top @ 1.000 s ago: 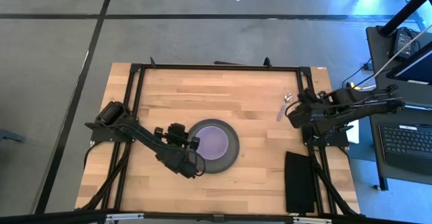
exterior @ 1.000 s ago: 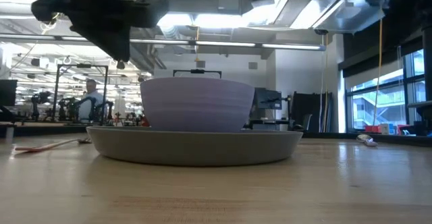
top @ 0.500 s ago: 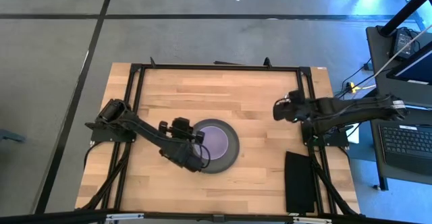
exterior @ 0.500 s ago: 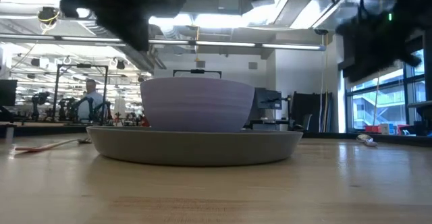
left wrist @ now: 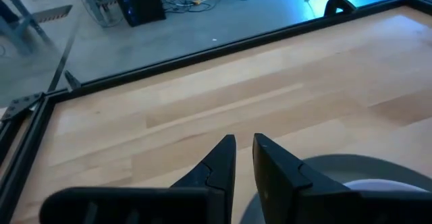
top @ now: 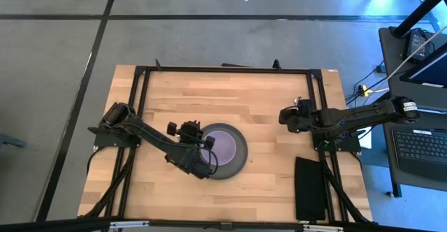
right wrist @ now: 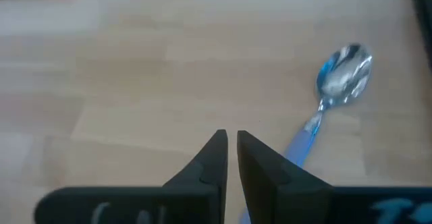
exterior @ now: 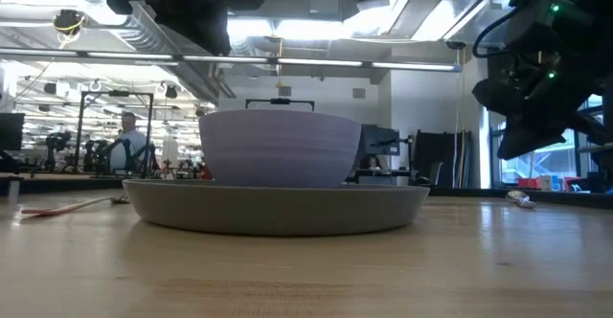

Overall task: Set table place
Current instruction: Put the light blue spoon into the light blue bowl

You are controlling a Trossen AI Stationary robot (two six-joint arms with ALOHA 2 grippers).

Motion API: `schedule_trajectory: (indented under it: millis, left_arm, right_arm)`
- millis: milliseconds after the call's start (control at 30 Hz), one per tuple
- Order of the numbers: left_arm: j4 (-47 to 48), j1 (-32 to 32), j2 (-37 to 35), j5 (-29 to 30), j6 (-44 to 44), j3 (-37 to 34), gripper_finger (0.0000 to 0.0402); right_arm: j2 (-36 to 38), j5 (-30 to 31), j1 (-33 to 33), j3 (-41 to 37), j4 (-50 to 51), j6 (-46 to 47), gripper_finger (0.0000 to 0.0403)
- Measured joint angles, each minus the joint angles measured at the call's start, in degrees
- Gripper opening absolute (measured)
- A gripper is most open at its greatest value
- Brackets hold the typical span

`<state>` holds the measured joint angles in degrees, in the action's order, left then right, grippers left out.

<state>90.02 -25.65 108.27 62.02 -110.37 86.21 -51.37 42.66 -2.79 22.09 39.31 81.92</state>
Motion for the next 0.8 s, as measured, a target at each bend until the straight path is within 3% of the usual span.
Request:
schedule_trajectory:
  millis: [300, 800]
  left_arm:
    - [0.0, -1.1, 0.0, -1.1, 6.0, 0.0, 0.0047]
    - [-0.7, -3.6, 0.0, -2.9, 5.5, 0.0, 0.0047]
  right_arm:
    - [-0.3, -1.8, 0.0, 0.0, -1.4, -1.4, 0.0039]
    - [-0.2, -1.8, 0.0, 0.0, -2.4, -1.4, 0.0039]
